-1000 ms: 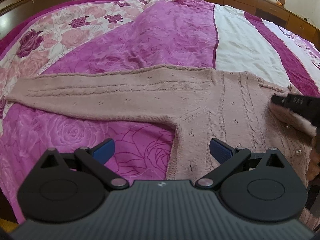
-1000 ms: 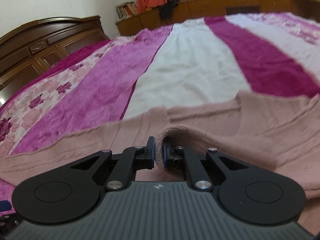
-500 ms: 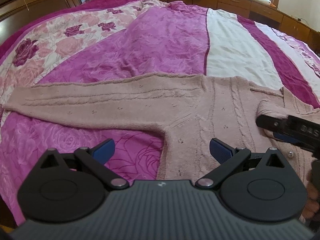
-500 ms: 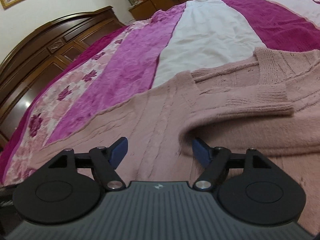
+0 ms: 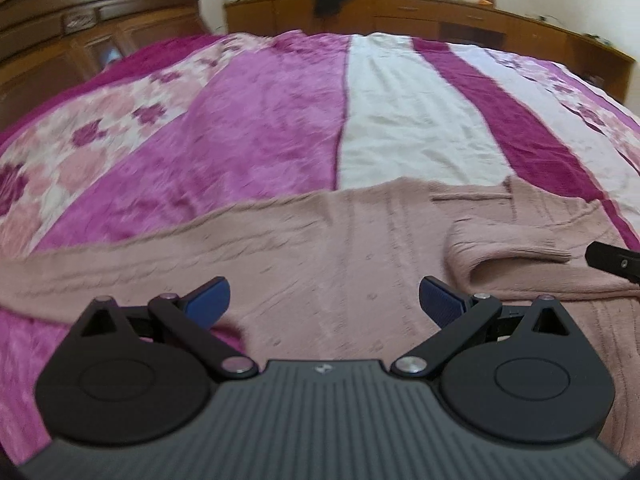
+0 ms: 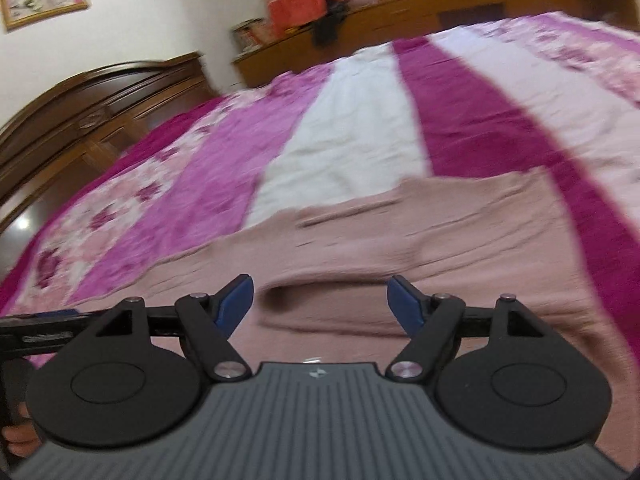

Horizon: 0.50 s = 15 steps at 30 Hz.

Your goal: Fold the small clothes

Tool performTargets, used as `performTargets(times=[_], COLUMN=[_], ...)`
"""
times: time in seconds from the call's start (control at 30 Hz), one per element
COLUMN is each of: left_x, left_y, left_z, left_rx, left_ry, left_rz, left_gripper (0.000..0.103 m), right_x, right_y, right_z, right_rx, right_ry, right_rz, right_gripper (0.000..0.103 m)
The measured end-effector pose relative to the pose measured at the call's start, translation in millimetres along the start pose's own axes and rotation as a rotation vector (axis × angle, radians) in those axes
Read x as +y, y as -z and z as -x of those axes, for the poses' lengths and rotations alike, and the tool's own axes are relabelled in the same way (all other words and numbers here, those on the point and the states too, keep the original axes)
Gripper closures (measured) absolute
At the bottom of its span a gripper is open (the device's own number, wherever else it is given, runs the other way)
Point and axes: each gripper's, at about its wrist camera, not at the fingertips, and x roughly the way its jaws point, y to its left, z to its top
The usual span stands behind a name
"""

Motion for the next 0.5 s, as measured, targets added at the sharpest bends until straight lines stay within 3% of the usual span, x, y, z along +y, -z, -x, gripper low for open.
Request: performTargets(times=[0.33,0.5], left_x=[-65,-97], left_y=[-9,-11], left_z=[-28,-47], left_rx=[-0.001,-0.005], left_ry=[0.072,0.103], left_rz=[-0.159,-0.245], left_gripper=[0.0,0.001], right_x=[-64,-74], right_y=[4,10], right_z=[8,0], right_rx=[-0.09,-0.112], right_ry=[0.175,0.185], right_rz=[-0.066,-0.051], right_gripper=[0.023,0.024])
